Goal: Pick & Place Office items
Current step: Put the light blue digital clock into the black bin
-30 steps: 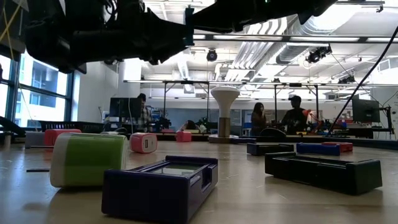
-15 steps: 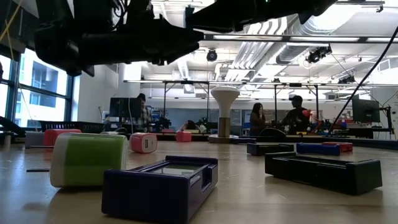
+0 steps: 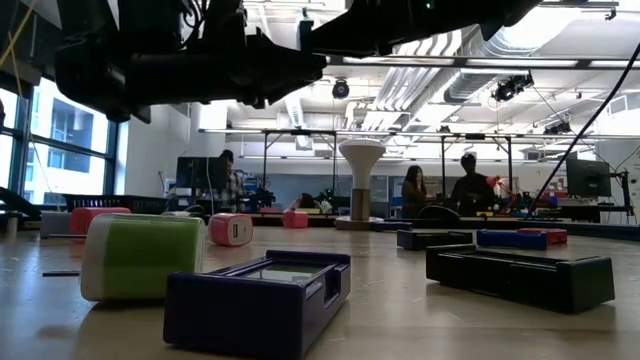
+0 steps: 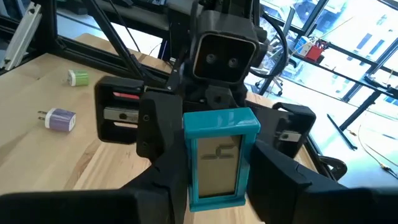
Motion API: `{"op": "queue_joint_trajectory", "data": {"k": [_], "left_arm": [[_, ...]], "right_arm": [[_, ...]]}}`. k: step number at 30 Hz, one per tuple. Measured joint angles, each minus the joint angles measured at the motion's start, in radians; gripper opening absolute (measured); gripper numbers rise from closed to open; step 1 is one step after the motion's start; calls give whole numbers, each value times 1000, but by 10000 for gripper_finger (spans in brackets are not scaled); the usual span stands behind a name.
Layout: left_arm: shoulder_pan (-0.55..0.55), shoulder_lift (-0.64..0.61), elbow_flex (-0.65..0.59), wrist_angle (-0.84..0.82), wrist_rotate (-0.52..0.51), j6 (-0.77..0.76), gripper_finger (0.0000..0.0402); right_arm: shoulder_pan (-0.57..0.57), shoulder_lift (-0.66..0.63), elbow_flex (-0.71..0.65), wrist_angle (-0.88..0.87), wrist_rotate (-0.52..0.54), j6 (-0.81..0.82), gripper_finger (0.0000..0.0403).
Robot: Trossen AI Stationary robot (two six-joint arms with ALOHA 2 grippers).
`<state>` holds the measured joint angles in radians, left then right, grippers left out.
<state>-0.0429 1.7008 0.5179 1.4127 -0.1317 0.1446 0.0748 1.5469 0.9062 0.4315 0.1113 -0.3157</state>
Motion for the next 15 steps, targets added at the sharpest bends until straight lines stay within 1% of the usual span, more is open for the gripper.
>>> {"op": "queue_joint_trajectory", "data": {"k": [3,6,10,15], "left_arm": [[0,0,-1,-3,5,-17,153],[-4,0,-1,-3,5,-17,152],[-15,0,-1,-2,-1,-22,152],[-19,0,-1,1,-5,-32,151]], "right_arm": [[0,-1,0,-8,-1,22,134],[0,-1,0,-8,-2,59,147],[1,-1,0,-10,-2,76,180],[14,-1,0,-7,103,72,219]]}}
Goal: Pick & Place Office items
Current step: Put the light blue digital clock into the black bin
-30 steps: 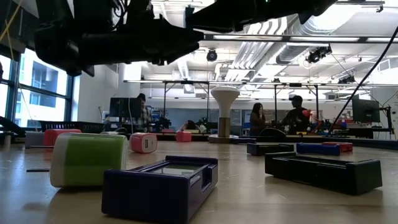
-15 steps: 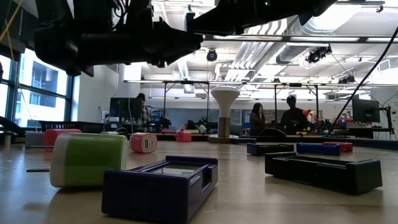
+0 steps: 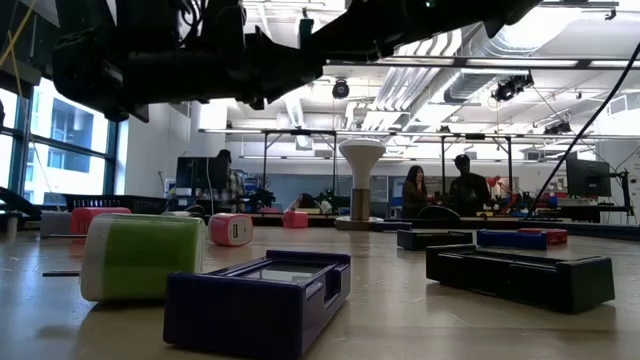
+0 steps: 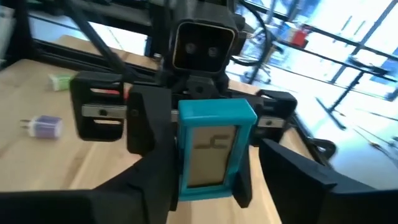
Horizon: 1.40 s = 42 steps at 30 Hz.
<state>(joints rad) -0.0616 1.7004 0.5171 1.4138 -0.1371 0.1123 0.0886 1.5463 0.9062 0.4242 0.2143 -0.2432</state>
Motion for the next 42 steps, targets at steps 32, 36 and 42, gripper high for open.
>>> {"op": "queue_joint_trajectory", "data": {"k": [32,36,42], "left_arm": [[5,-87,0,-317,11,-246,150],[29,-173,3,-441,2,-289,150],[93,-319,13,-667,-26,-399,150]], "right_arm": [[243,-138,-110,-669,890,302,247],[219,-261,-226,-661,824,465,240],[169,-439,-470,-318,606,473,229]]}}
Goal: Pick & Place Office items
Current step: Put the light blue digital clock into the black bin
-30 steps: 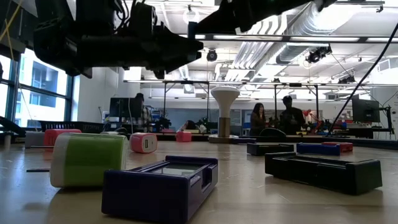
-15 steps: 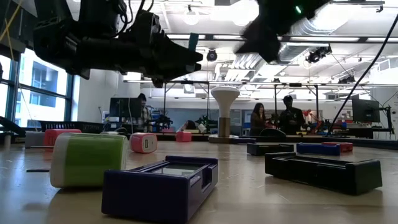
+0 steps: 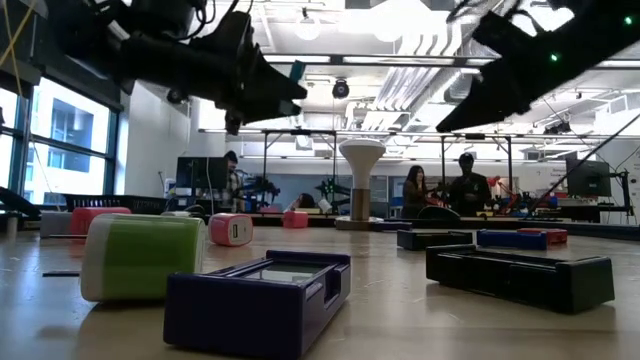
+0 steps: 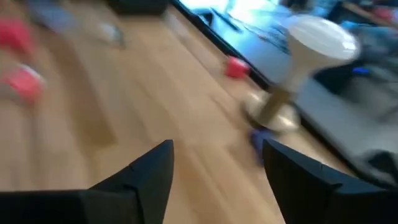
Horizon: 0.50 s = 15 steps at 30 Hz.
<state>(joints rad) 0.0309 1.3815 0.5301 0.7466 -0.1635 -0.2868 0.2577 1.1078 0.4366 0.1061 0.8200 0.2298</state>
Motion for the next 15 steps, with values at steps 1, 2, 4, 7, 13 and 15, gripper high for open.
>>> {"op": "queue_joint_trajectory", "data": {"k": [1,2,4,7,13,15], "left_arm": [[8,-11,0,-6,0,-12,150],[14,-24,1,-21,0,-18,150],[20,-47,0,-48,-10,-24,150],[23,-81,1,-89,-77,-76,150],[77,-169,11,-240,-188,-50,150],[102,-210,11,-320,-197,-68,150]], "right_arm": [[-11,-17,-45,96,-60,-26,228],[-22,-30,-92,182,-112,-49,227],[-45,-34,-170,363,-210,-86,227],[-85,-29,-257,546,-293,-111,227],[-150,-20,-291,613,-329,-72,227],[-154,-20,-292,610,-333,-71,227]]}}
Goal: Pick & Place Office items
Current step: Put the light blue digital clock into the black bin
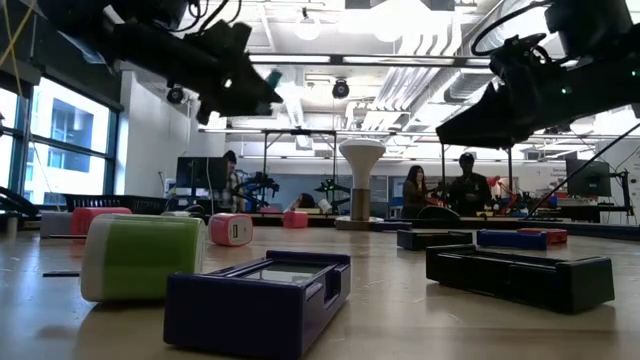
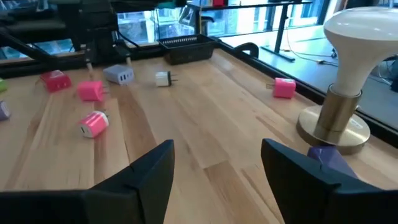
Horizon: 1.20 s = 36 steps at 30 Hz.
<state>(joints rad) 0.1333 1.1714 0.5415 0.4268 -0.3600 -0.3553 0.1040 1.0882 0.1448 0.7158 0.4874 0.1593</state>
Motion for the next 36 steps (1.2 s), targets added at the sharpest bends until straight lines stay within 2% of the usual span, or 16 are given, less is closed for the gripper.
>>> {"op": "queue_joint_trajectory", "data": {"k": [3,8,15,17,21,23,27,31,36], "left_arm": [[36,-72,1,-136,-26,-10,150],[94,-214,0,-431,-169,-71,150],[254,-367,0,-850,-160,-274,150],[333,-375,0,-911,-108,-319,150],[486,-348,0,-934,108,-357,150],[547,-325,0,-936,170,-350,150],[662,-290,7,-940,186,-289,150],[761,-285,64,-952,262,-242,150],[832,-278,135,-1113,282,-242,150]], "right_arm": [[0,0,0,-5,-28,-4,227],[0,0,0,-7,-53,-26,227],[-2,0,0,-8,-53,-57,227],[-9,0,0,-6,-53,-59,227],[-28,0,0,-2,-53,-58,227],[-34,0,0,-2,-53,-54,227],[-35,0,0,-2,-53,-51,227],[-35,0,0,-1,-75,-51,227],[-35,0,0,-1,-75,-51,227]]}}
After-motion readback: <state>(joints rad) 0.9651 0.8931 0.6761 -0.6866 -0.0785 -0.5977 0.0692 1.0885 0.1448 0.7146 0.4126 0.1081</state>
